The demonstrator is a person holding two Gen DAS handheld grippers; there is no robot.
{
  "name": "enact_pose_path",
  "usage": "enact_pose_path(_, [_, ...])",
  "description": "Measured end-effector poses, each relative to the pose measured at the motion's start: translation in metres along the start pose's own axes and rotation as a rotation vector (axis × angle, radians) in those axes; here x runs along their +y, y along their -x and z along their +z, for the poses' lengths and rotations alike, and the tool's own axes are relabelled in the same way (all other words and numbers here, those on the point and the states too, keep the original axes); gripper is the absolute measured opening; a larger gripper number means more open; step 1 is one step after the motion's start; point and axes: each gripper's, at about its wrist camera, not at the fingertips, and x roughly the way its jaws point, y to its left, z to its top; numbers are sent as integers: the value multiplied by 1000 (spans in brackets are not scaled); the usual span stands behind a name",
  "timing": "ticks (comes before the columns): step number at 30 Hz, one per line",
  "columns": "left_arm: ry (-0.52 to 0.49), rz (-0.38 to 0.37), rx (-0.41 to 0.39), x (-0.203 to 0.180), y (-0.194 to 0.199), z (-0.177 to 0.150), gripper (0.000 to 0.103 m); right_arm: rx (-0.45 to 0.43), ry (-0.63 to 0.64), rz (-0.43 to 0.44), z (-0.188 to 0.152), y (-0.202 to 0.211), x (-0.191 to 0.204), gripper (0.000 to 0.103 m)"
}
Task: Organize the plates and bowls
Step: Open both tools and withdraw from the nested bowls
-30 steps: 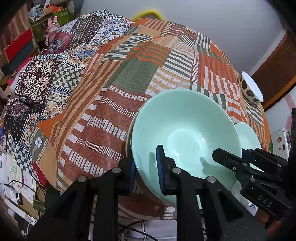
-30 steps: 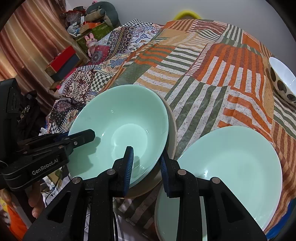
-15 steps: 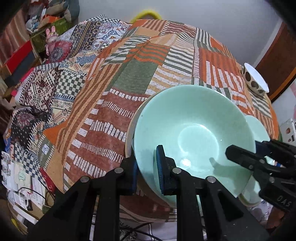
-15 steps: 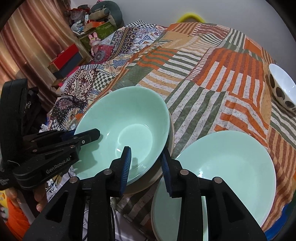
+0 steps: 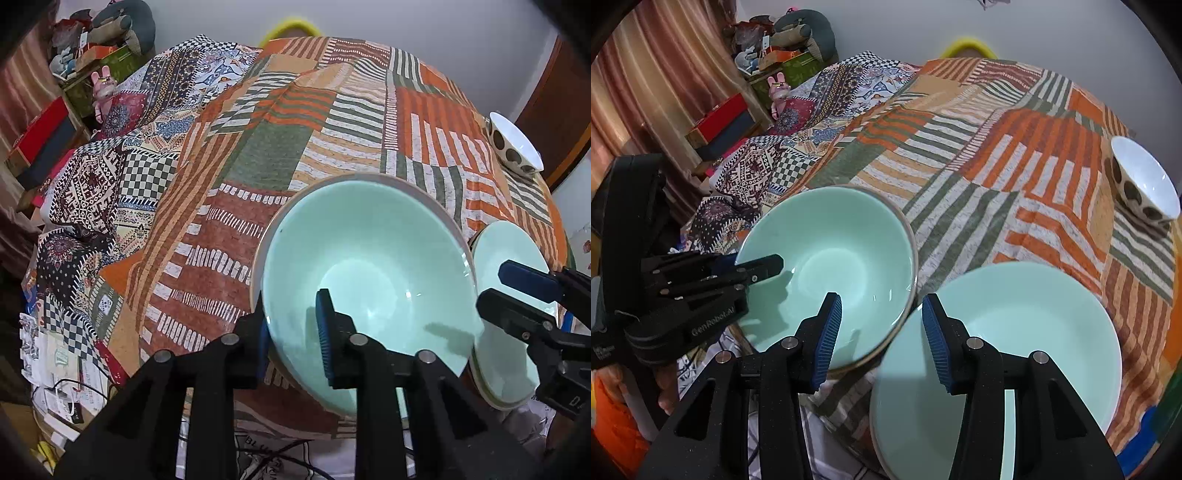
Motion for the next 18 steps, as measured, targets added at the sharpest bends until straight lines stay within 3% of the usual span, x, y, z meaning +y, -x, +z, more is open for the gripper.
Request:
enact_pose_path(4, [-9, 41, -38, -4, 13, 9, 45, -25, -36, -4, -3, 12, -17, 44])
enact_pose_path(7, [-31, 44, -74, -11, 24, 18, 53, -53, -71, -14, -6, 26, -35, 46])
enact_pose_path(11, [-56, 30, -105, -27, 38, 34, 53, -93, -117, -54, -11, 45, -64, 47])
enact_pose_path(18, [-64, -99, -136, -69, 53, 59, 57, -166, -219, -129, -14, 80, -124, 47])
